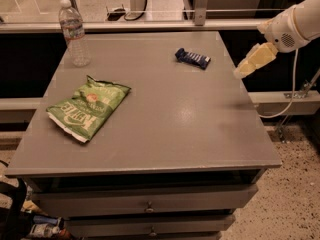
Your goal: Pick rxbar blueberry
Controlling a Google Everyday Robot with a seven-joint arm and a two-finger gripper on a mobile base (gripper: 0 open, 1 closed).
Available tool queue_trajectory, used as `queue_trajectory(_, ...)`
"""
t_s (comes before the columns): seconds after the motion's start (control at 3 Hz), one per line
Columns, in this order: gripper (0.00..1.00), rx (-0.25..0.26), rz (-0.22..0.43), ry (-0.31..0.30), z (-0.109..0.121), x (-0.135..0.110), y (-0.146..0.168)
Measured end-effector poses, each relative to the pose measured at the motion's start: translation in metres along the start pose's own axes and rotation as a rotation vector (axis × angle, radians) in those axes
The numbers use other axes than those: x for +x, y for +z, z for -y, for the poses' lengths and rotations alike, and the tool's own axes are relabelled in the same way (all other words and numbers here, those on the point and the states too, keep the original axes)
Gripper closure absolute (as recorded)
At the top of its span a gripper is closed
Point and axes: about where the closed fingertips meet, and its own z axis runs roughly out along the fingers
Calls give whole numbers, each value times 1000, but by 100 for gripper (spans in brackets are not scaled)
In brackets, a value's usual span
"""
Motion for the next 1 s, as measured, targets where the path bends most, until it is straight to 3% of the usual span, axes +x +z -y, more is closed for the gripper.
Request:
queue_trajectory(0.67,0,-76,126,44,32,-11,64)
queue_trajectory(1.0,0,-122,145,67,37,-12,91)
